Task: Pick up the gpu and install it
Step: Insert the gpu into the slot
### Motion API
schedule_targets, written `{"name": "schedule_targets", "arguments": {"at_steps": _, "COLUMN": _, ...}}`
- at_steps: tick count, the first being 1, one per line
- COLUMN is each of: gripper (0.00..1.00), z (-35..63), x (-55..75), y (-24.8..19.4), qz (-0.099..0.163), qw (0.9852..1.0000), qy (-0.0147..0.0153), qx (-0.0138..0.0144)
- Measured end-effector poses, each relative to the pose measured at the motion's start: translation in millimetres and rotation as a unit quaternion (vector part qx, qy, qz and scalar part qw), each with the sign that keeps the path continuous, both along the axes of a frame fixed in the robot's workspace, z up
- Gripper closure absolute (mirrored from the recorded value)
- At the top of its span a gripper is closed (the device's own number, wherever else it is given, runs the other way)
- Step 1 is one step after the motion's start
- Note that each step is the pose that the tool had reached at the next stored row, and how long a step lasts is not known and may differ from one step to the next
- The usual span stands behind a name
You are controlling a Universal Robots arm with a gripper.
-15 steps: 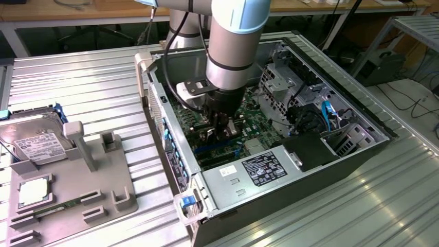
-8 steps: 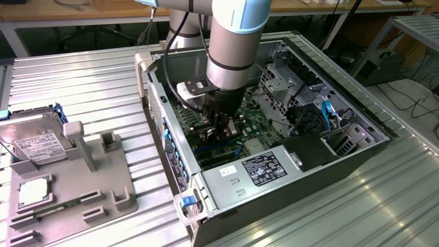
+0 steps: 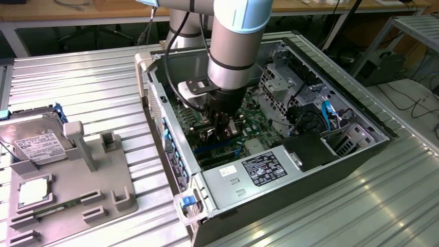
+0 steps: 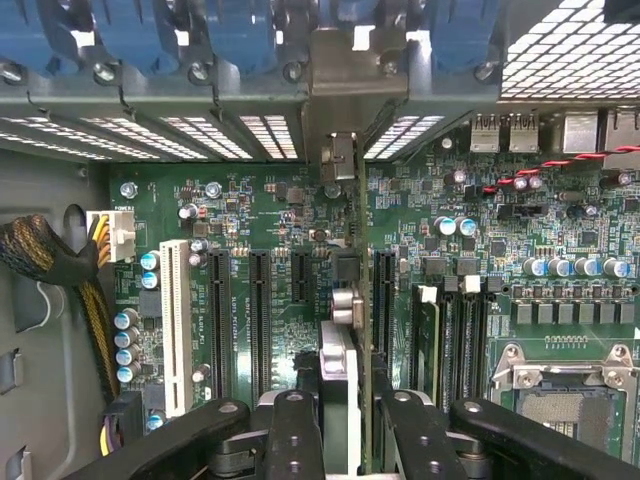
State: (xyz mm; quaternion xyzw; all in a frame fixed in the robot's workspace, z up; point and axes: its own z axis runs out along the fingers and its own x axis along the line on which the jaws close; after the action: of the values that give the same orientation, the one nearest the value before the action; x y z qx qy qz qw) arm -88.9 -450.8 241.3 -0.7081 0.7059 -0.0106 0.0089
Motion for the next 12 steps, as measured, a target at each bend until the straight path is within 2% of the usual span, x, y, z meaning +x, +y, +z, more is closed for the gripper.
{"name": "schedule_targets", "arguments": {"at_steps": 7, "gripper": 0.71, "z": 0.0, "x": 0.1, "y": 0.0, "qz": 0.000, "qw": 1.0000, "qy": -0.0002, "qx": 0.0001}}
{"name": "schedule_targets", "arguments": {"at_steps": 12, "gripper": 0.71, "z": -0.1, "x": -2.9, "y": 0.0, "qz": 0.000, "qw": 1.0000, "qy": -0.0025, "qx": 0.0001}}
